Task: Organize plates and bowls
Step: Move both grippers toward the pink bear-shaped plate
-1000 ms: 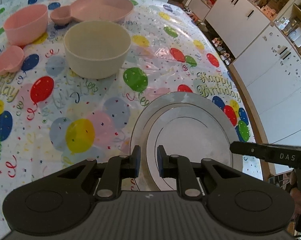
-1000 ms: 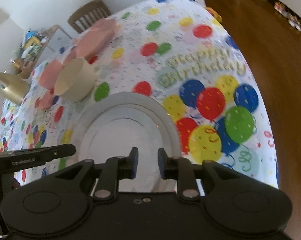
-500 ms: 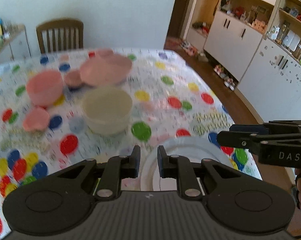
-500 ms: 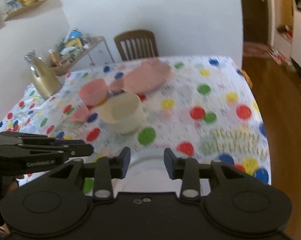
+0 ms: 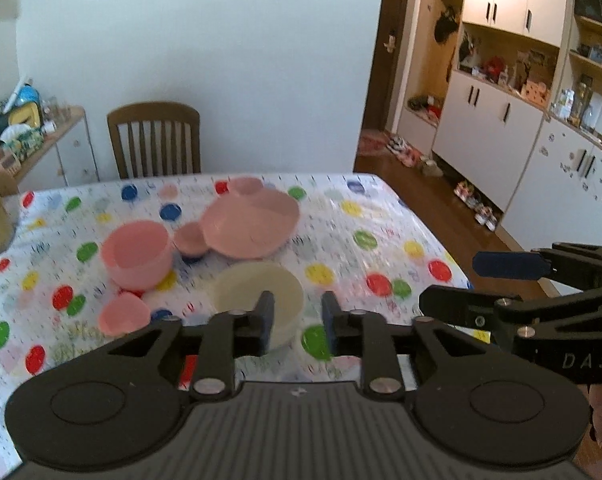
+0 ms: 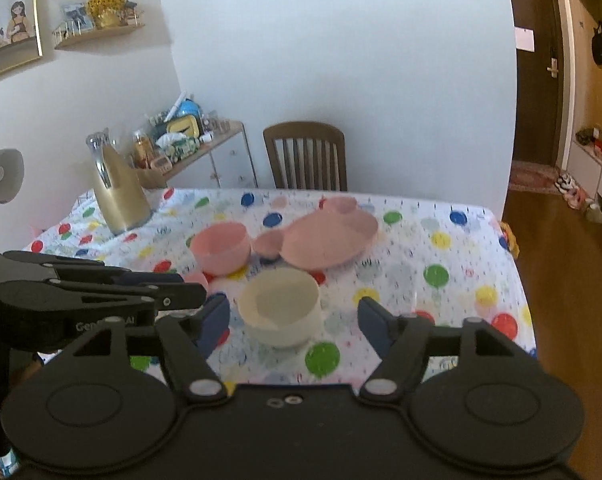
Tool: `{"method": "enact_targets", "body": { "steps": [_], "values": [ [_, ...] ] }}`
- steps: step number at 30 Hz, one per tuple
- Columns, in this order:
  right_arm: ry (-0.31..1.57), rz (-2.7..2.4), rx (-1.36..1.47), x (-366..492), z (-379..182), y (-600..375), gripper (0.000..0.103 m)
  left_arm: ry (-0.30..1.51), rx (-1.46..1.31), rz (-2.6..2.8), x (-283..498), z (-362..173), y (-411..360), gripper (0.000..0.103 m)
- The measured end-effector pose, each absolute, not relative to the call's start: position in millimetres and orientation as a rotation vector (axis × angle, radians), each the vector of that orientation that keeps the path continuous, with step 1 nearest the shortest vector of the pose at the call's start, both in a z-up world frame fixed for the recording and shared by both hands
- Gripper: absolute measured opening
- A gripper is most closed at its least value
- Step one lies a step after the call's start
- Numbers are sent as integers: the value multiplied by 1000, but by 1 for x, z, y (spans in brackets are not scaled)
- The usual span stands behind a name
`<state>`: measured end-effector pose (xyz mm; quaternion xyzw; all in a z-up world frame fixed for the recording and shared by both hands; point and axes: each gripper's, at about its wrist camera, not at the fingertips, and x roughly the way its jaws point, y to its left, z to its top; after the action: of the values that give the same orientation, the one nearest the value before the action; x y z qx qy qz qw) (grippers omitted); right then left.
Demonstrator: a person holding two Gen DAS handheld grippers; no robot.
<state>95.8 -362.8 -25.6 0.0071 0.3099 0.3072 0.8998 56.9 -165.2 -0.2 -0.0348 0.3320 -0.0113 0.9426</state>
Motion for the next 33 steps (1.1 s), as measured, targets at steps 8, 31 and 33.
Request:
{"method": "enact_targets", "body": {
  "steps": [8,31,33],
  "values": [
    [604,600,16,114,-14,-349,87,614,-59,0,71,14,-152,60],
    [679,446,9,227,-43,-272,103,646,-45,1,206,-13,-59,85],
    [696,437,3,240,-50,-264,103,661,-38,-6,221,-20,-51,85]
  ]
}}
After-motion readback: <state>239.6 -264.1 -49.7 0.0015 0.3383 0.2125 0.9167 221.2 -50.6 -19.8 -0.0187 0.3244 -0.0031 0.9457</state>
